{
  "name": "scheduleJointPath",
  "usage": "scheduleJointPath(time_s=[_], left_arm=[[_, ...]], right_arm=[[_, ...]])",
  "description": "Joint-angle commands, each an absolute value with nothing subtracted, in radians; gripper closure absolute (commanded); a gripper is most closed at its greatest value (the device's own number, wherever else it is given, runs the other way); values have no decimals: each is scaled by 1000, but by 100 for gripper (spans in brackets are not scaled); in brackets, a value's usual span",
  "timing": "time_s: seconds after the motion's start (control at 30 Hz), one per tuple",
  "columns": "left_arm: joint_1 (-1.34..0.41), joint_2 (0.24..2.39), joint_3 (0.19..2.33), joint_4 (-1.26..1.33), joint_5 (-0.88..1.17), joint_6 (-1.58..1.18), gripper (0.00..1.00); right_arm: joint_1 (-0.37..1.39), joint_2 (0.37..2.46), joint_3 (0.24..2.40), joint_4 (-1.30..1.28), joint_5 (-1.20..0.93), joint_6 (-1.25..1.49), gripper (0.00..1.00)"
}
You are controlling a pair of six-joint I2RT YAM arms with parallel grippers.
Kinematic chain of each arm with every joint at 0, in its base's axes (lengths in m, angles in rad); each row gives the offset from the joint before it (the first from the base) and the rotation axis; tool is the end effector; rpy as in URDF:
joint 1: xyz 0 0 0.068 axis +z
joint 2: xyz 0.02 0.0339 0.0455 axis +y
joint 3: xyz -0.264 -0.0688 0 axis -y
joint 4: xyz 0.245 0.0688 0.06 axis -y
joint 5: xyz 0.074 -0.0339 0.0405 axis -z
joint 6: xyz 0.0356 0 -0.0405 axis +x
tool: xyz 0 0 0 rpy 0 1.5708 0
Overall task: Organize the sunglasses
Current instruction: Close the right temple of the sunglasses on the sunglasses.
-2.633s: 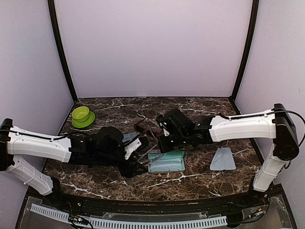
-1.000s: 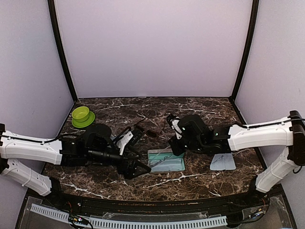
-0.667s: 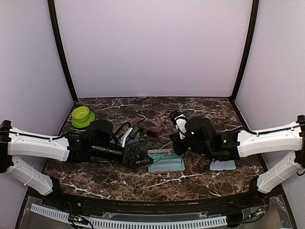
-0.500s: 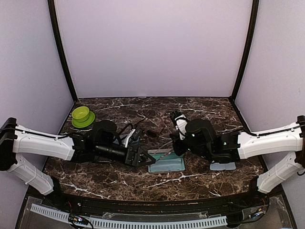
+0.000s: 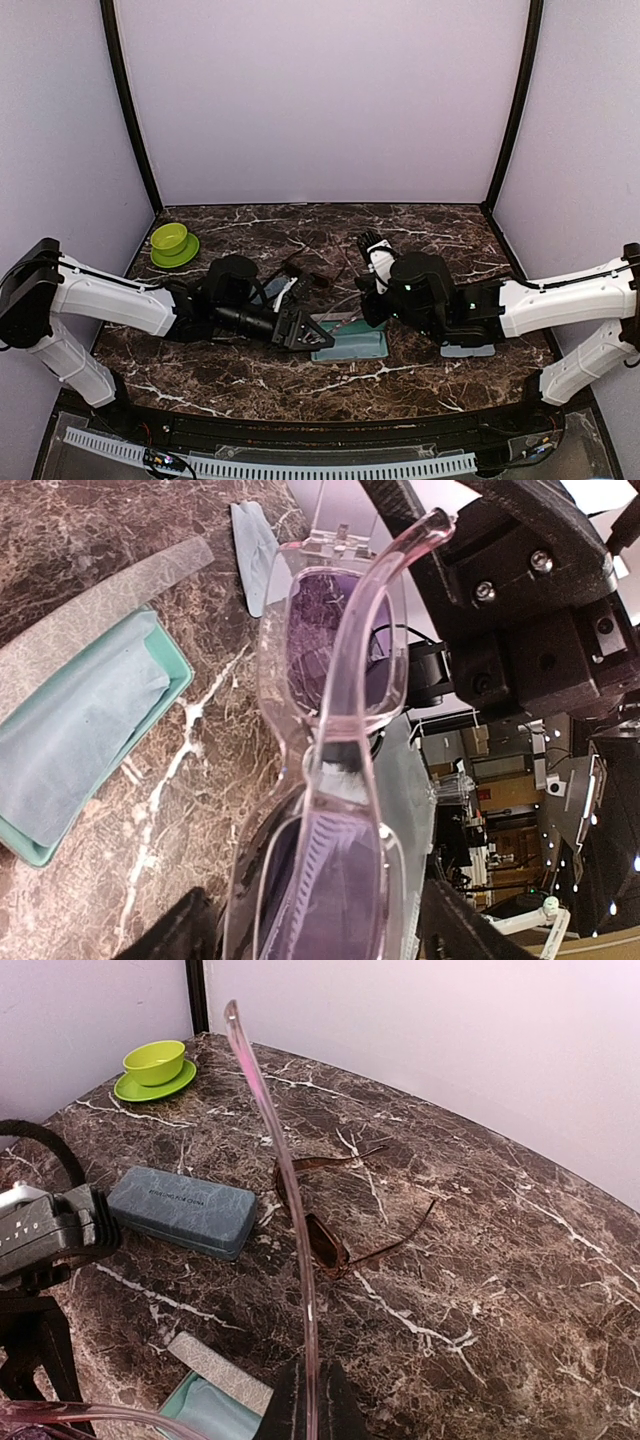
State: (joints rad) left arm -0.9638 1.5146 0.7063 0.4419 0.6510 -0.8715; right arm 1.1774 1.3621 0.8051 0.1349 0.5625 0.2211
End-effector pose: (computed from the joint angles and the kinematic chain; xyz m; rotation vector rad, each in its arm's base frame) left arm 0.1610 -0.2697 0.2047 0.6352 2.2589 -1.7166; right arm 0.1325 0.2698 0.2505 -0.5617 1.8597 0.3731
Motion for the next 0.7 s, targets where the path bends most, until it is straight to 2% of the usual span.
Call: scheduleJointPath(time_s=[0.0, 0.37, 0.67], left_arm=[[-957, 1522, 723, 514, 692, -888, 30], [-953, 1529, 713, 546, 706, -896, 47], [-948, 1529, 704, 560, 708, -902, 57]], right_arm=[[1188, 1352, 796, 185, 579, 218, 100], [1190, 1356, 790, 185, 580, 225, 100], [1192, 1352, 786, 186, 578, 227, 100]])
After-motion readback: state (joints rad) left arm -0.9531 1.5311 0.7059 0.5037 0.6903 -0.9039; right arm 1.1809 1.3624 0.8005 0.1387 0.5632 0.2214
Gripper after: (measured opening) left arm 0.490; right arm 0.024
